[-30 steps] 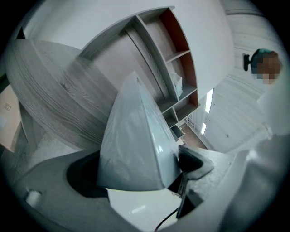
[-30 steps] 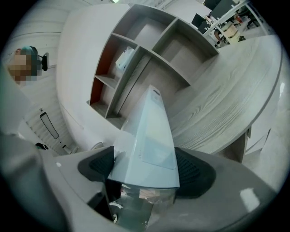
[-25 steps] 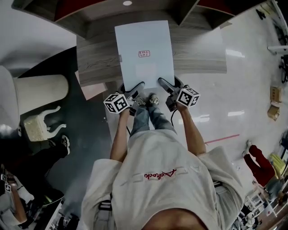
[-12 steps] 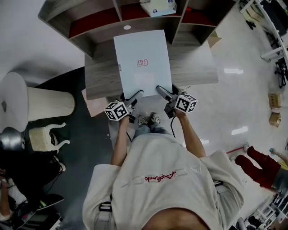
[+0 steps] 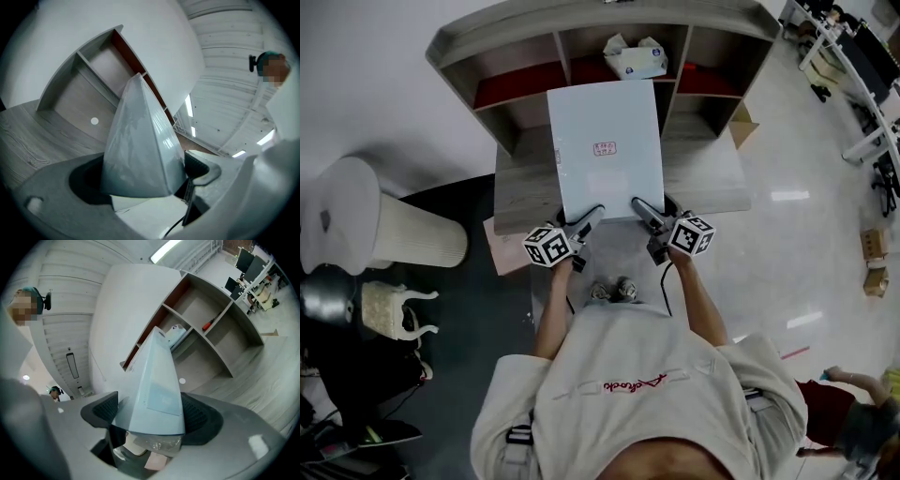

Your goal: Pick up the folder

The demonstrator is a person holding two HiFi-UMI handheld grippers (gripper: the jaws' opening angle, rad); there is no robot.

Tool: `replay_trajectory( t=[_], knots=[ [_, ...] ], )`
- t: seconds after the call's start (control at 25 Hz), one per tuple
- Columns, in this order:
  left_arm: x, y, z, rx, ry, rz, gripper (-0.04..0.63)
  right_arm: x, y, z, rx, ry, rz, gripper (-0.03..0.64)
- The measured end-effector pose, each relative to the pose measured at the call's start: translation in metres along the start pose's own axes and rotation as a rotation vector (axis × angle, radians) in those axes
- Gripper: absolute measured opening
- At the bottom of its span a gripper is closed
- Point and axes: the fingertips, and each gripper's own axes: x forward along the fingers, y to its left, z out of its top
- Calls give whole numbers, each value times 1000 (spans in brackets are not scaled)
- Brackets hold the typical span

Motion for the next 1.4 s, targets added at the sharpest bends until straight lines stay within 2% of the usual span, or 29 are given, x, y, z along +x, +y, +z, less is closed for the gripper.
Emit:
replay_trajectory(
  t=[0.2,0.4,0.68,1.0,1.4],
  knots=[
    [7,-4,18,40,-24,-18,492,7,4,17,-28,-22,26,422],
    [-2,-17,19,45,-42,-17,492,0,18,21,-50,-22,42,422],
    [-17,-22,23,54,-56,-38,492,0,38,19,-102,-26,58,422],
    [-28,-24,38,82,-46,-65,492,4,53,18,-95,-59,49,420],
    [-49,-30,28,72,-36,-82,492,-8,72,3,-110,-60,35,420]
  ],
)
